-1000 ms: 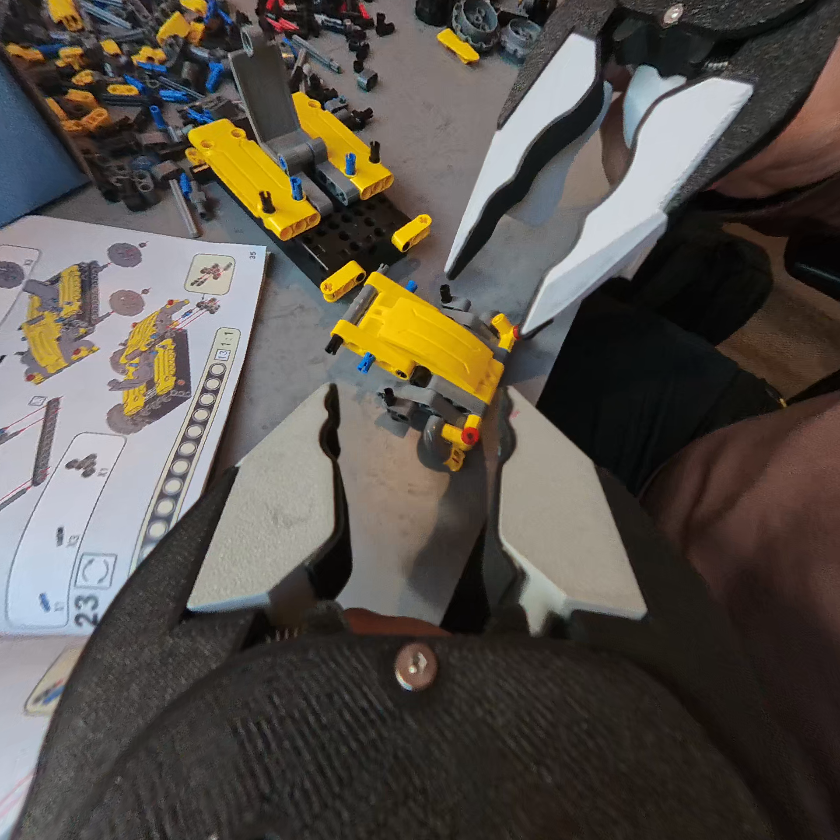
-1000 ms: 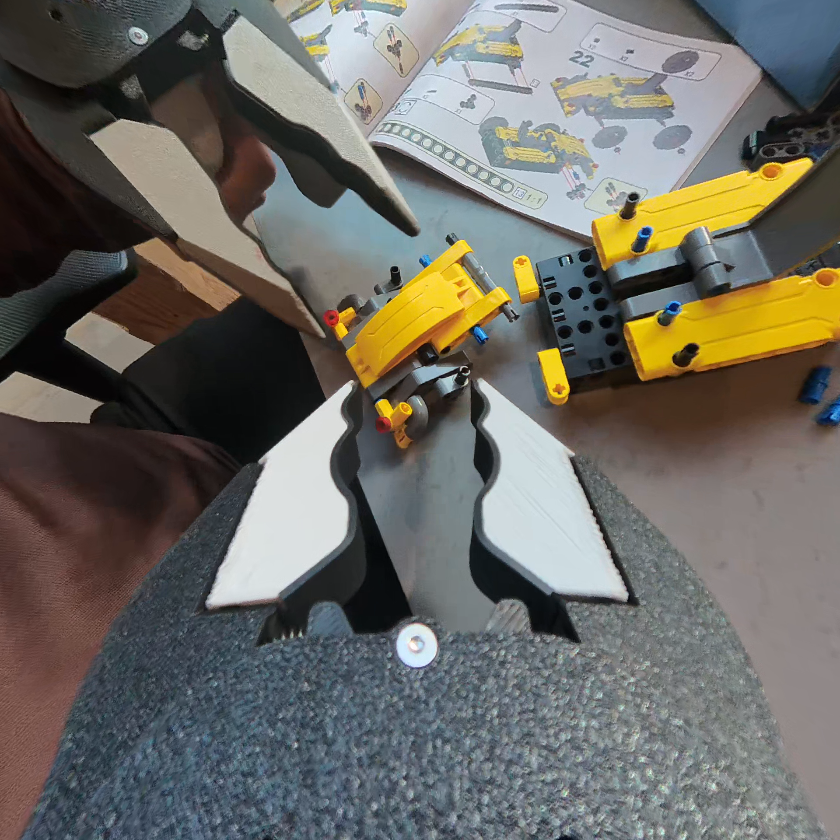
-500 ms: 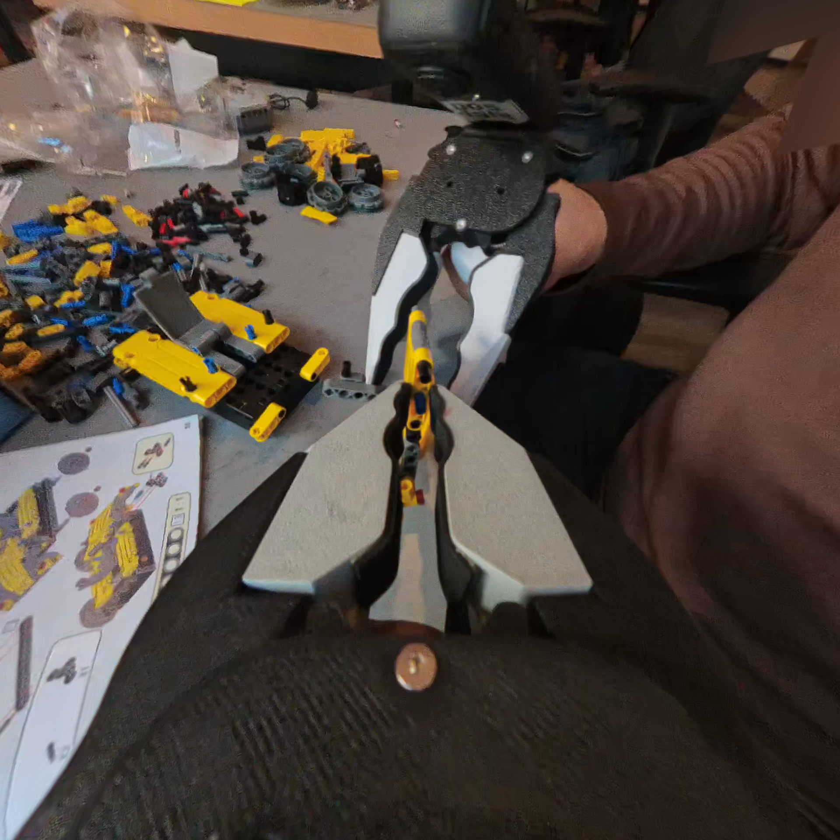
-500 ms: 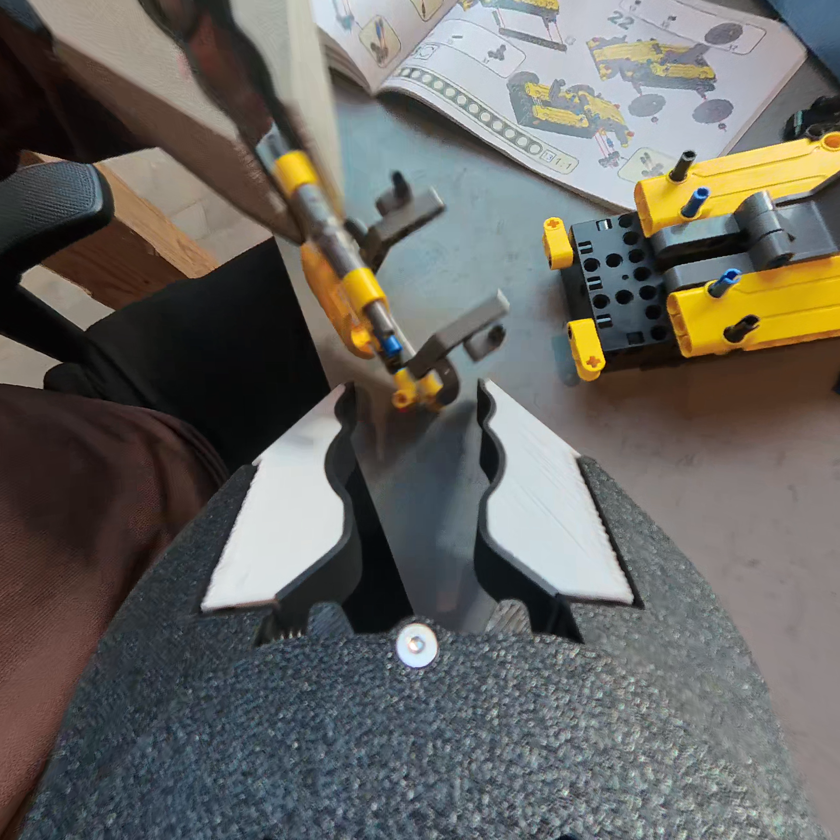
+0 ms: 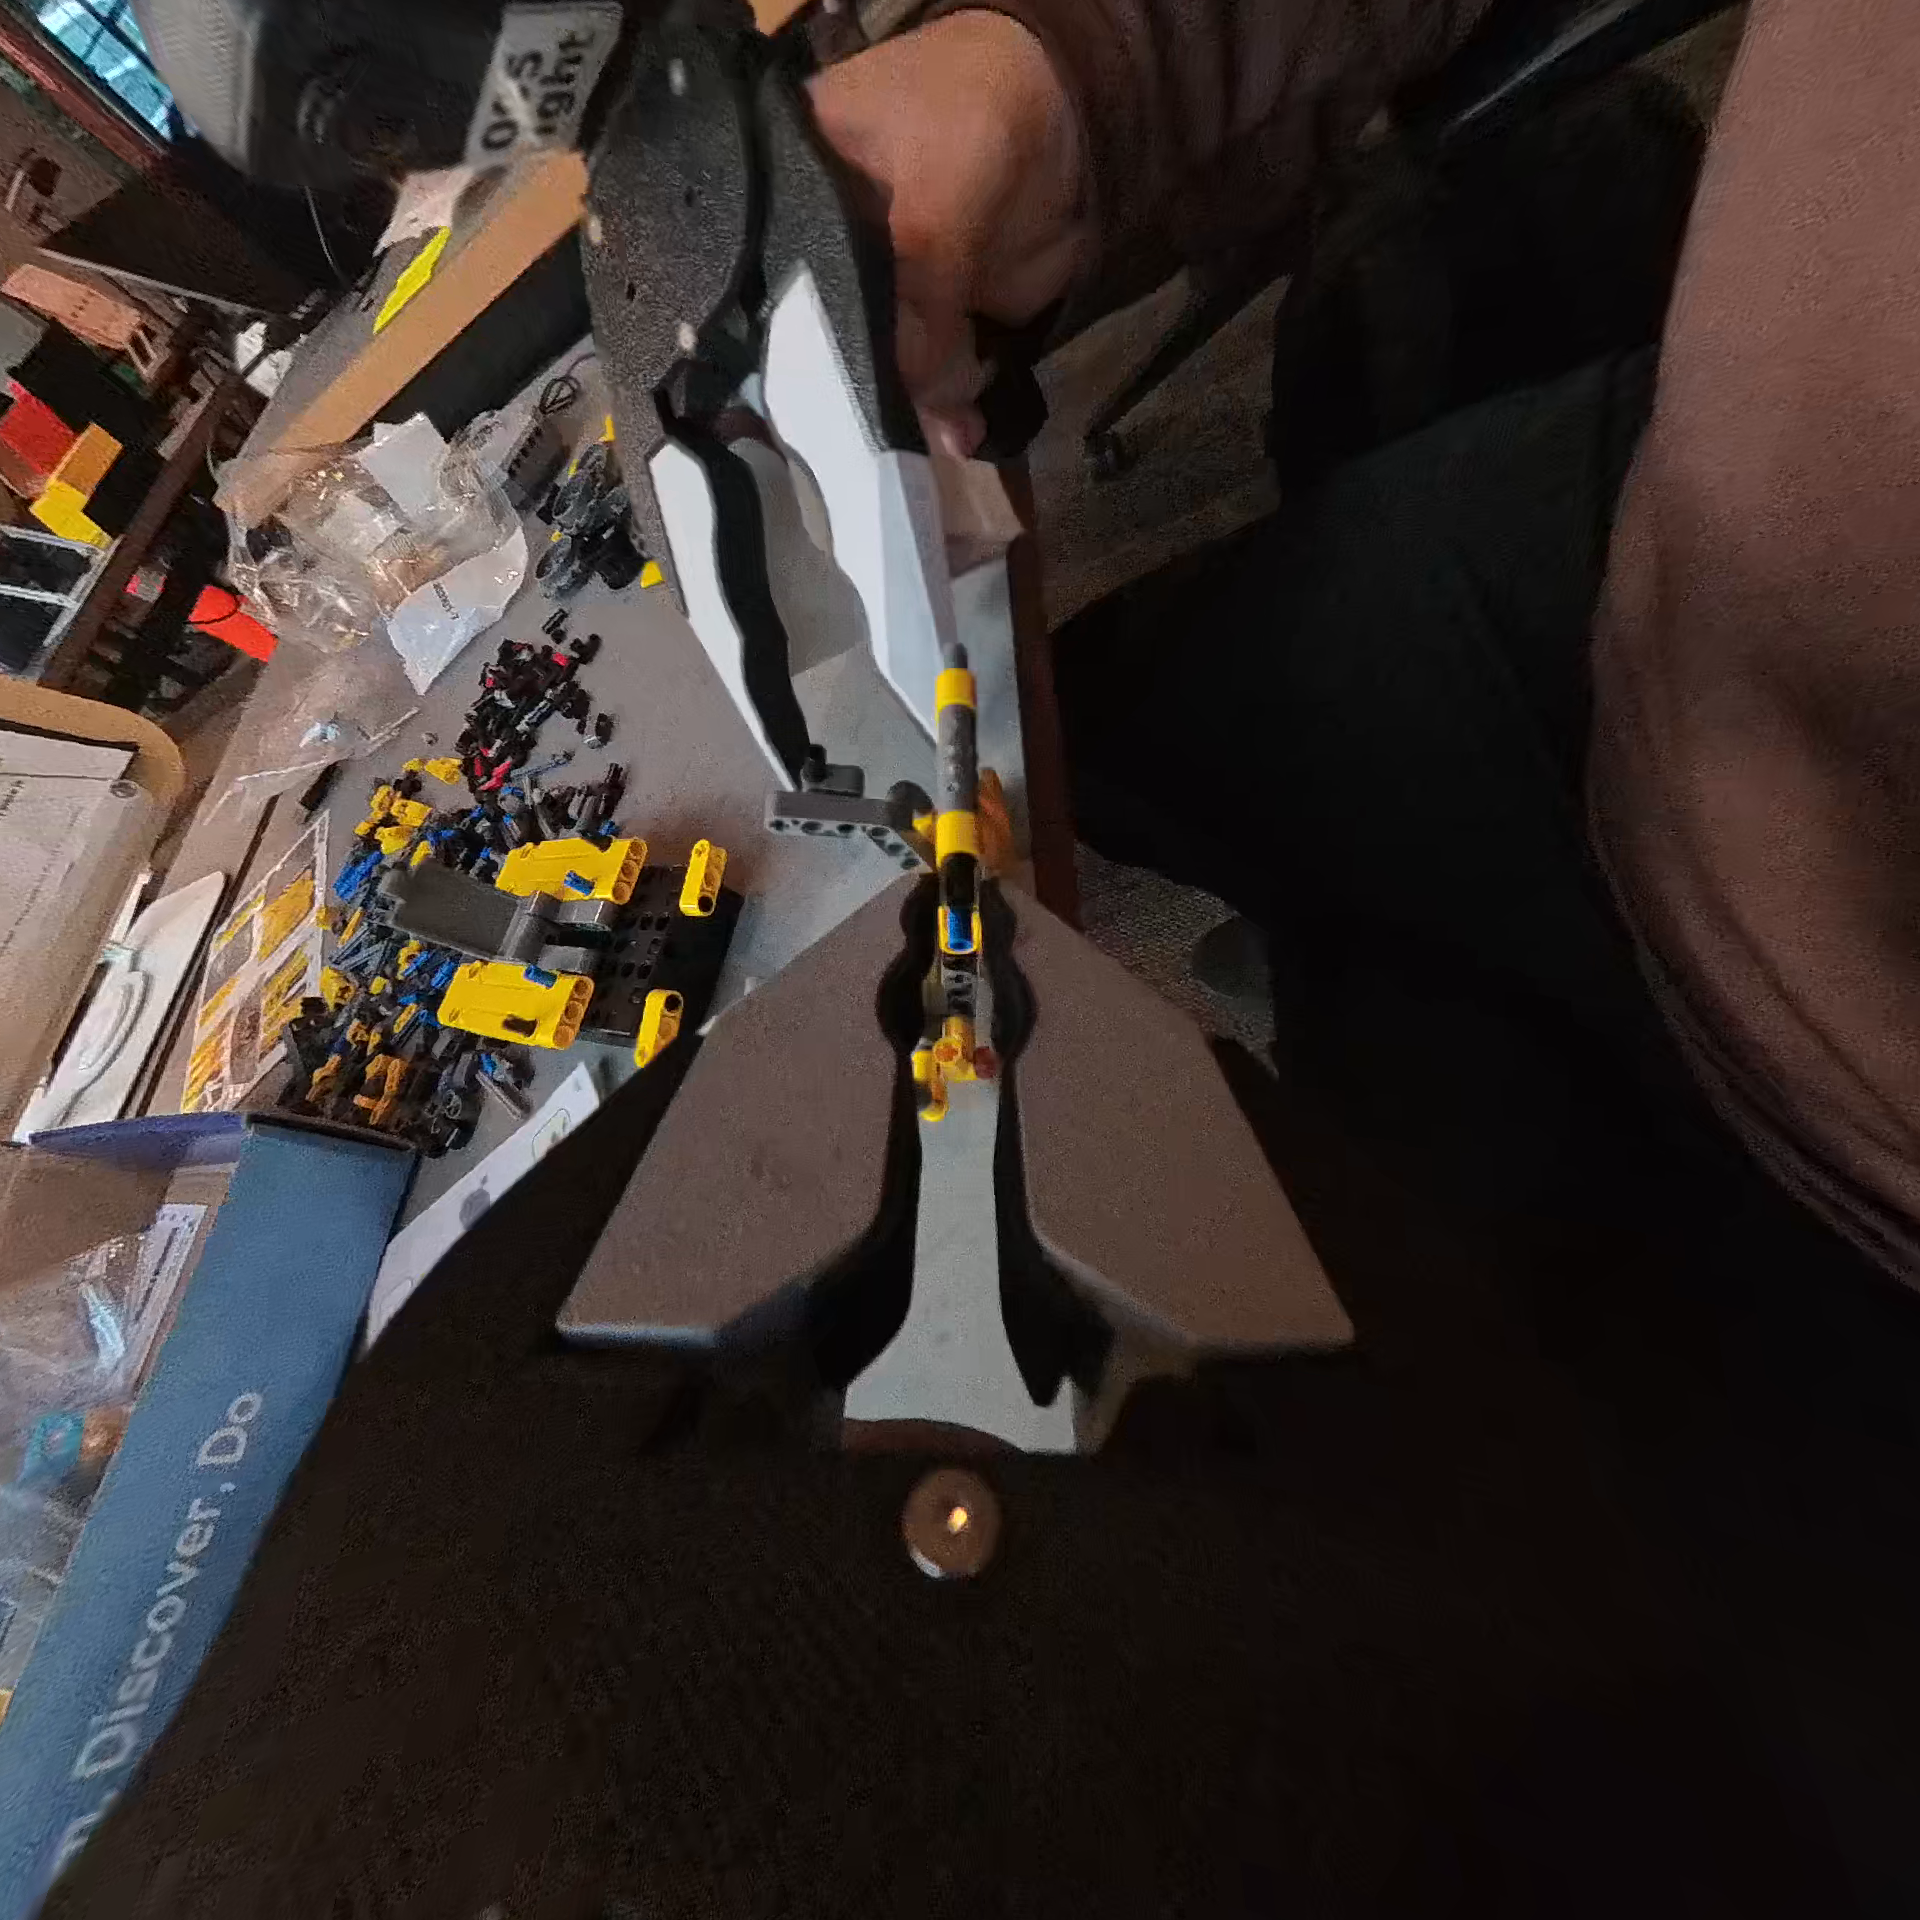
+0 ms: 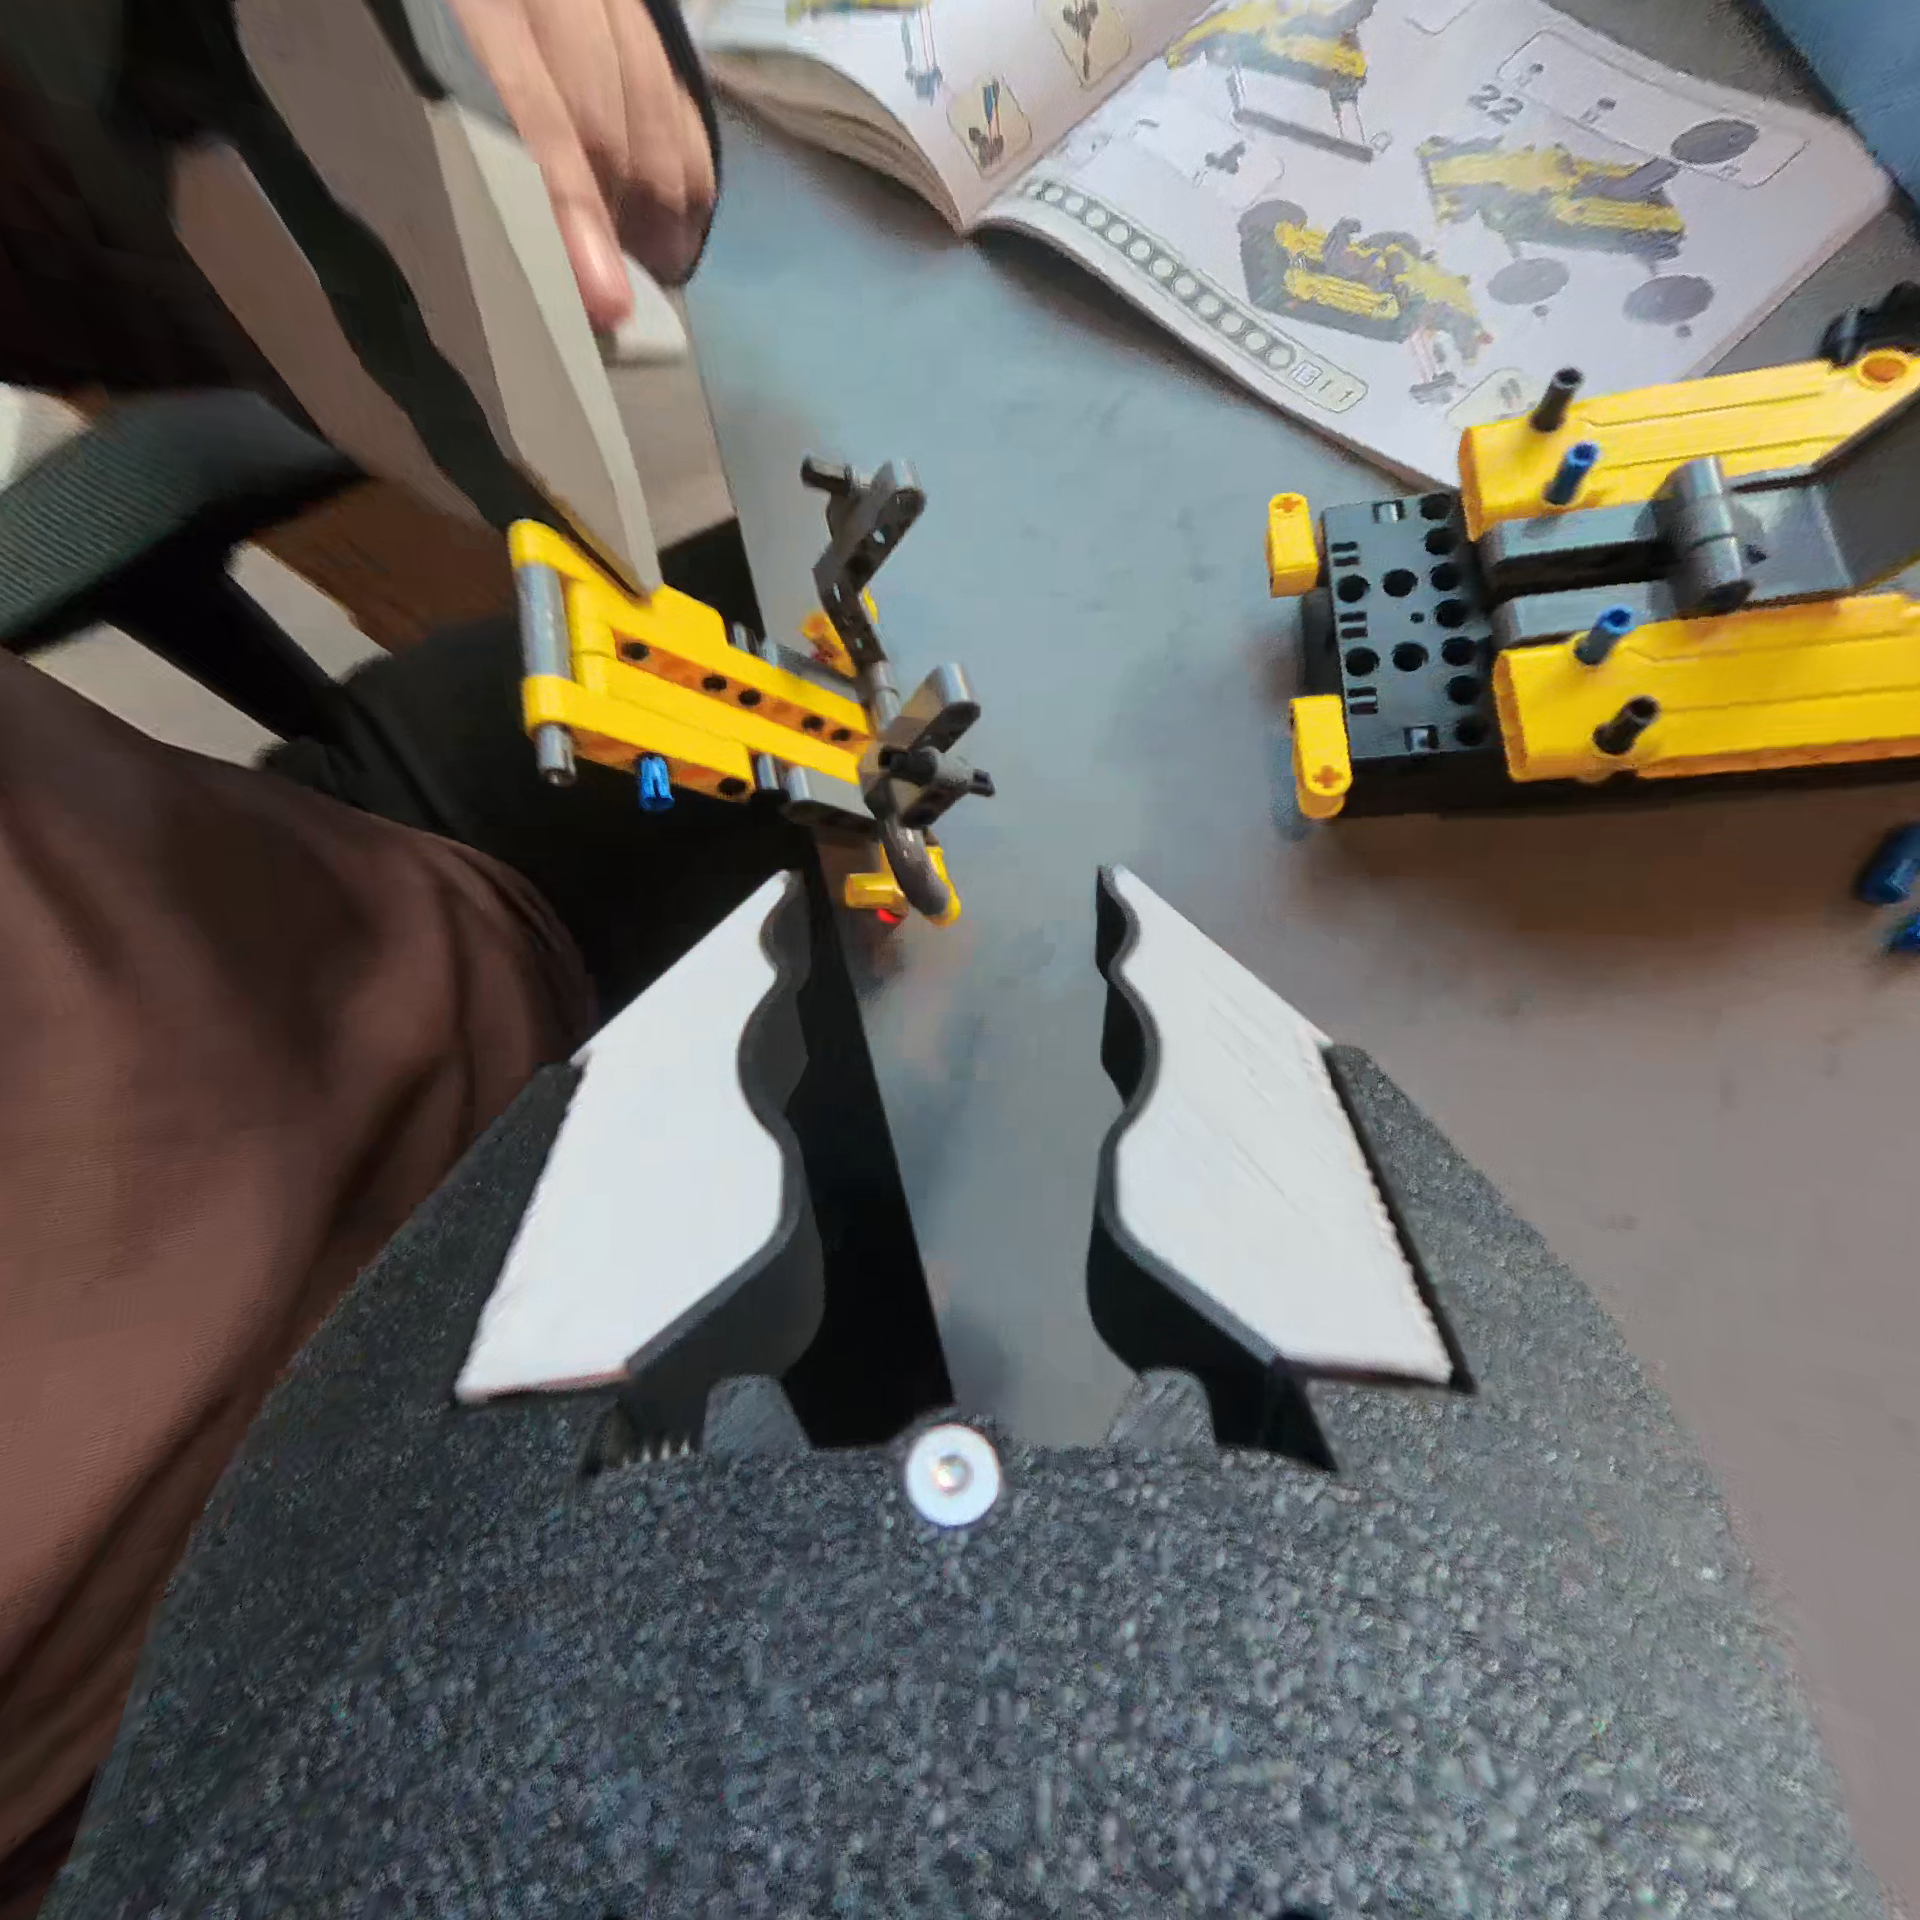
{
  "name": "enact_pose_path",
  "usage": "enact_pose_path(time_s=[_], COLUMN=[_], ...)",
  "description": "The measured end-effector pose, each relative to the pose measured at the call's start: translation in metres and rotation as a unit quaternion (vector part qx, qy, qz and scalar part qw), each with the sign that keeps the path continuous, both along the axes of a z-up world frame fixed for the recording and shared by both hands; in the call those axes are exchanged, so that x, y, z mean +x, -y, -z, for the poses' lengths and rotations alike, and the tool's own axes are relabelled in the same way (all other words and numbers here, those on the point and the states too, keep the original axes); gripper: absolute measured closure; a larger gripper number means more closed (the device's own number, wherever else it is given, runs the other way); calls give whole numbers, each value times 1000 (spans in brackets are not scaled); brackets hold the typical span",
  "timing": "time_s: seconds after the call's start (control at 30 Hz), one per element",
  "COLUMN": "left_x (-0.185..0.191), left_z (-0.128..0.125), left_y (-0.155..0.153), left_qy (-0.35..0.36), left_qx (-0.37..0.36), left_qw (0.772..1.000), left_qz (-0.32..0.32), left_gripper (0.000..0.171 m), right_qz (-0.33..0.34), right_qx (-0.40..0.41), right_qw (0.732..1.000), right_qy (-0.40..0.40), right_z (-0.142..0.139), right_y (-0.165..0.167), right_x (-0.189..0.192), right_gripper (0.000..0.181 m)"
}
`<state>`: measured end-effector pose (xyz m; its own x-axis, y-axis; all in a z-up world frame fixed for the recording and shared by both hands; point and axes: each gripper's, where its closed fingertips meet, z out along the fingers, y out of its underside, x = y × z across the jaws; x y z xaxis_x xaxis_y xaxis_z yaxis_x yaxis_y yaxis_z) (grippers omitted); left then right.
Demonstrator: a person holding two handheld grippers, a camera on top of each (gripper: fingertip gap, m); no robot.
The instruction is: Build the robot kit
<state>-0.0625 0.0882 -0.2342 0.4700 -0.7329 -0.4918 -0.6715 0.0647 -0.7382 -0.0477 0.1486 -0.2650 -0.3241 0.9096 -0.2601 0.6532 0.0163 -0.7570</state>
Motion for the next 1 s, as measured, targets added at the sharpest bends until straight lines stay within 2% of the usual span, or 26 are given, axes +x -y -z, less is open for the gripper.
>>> enact_pose_path(time_s=[0.07,0.17,0.33,0.47,0.53,0.63,0.67,0.73,0.8,0.83,0.87,0.93,1.0], left_x=[2,3,2,2,-1,-1,-2,-1,-1,-1,0,0,-6], left_z=[2,5,7,11,12,14,14,18,28,36,42,41,30], left_y=[1,1,5,10,9,8,8,9,10,11,14,20,25], left_qy=[-21,-50,-105,-152,-200,-280,-300,-314,-312,-304,-282,-206,-134], left_qx=[19,47,108,149,188,273,297,322,309,289,262,199,154], left_qw=[1000,998,988,977,961,919,905,891,896,906,921,955,975], left_qz=[1,-4,-18,-25,-32,-41,-47,-57,-61,-58,-57,-70,-86], left_gripper=[166,166,166,166,166,166,166,167,164,163,154,137,129], right_qz=[11,23,39,41,51,68,67,67,69,70,72,75,81], right_qx=[-59,-89,-180,-228,-237,-283,-305,-317,-304,-298,-292,-289,-286], right_qw=[998,996,983,973,970,956,950,946,950,952,954,954,954], right_qy=[-5,14,16,4,-5,-24,-30,-31,-26,-24,-23,-26,-27], right_z=[-7,0,0,-4,-8,-24,-30,-32,-28,-26,-24,-24,-24], right_y=[2,7,16,18,14,3,2,2,5,6,7,8,5], right_x=[-4,-9,-17,-22,-26,-33,-34,-36,-37,-38,-38,-37,-37], right_gripper=[132,134,164,166,166,172,173,174,175,176,176,176,176])
